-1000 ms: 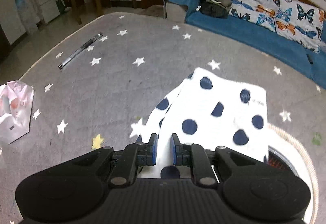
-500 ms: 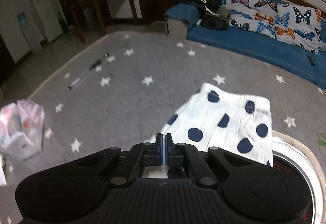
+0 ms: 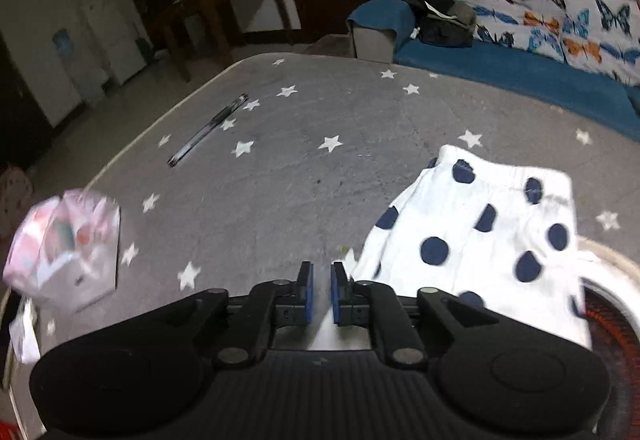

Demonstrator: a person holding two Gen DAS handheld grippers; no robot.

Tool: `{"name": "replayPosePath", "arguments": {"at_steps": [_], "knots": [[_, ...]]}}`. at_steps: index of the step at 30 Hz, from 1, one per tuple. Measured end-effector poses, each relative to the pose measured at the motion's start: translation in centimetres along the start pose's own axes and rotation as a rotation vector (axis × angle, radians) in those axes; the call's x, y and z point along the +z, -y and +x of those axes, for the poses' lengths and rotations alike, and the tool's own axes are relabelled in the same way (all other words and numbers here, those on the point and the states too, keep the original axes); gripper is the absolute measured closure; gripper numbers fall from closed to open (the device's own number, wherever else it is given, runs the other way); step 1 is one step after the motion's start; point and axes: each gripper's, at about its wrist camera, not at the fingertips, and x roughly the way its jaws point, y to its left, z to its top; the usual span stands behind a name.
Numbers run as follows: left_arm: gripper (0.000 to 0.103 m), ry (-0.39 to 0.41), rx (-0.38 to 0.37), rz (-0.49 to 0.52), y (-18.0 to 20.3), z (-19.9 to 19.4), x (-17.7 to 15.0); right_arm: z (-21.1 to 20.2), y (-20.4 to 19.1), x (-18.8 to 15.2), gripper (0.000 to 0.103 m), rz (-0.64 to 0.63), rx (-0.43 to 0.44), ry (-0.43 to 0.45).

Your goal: Fold clothes

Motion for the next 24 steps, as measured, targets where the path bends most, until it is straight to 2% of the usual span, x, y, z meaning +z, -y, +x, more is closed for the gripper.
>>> {"name": "replayPosePath", "arguments": {"at_steps": [2,6,9,13,14,18,24], "knots": [[0.089,0.002,-0.003,0.004,0.1,0.0,0.0,-0.7,-0.3,-0.6,0.076,-0.031,-0.017,-0.025],[0.084,-0.002,-0.015,0.017,0.4,0.1,-0.2,-0.7,-0.4,-2.2,0.073,-0.036,-0.038,-0.079],[0.080,-0.006,-0.005,0.017,0.4,0.0,-0.4,-0.1,-0.2,-3.2,0.075,-0.023,-0.044,-0.094],[0.071,0.001,0.011,0.024,0.5,-0.5,-0.5,0.0,-0.2,-3.6,0.096,-0.012,-0.064,-0.070],[0.069,0.004,0.014,0.029,0.6,-0.6,-0.5,-0.2,-0.1,-3.5,0.097,-0.003,-0.058,-0.059],[0.067,0.016,0.014,0.056,1.0,-1.1,-0.3,-1.0,-0.4,-3.5,0.098,0.008,-0.027,-0.013],[0.065,0.043,0.016,0.085,1.7,-1.5,0.7,-0.7,0.2,-3.7,0.092,0.023,0.017,-0.030]]}}
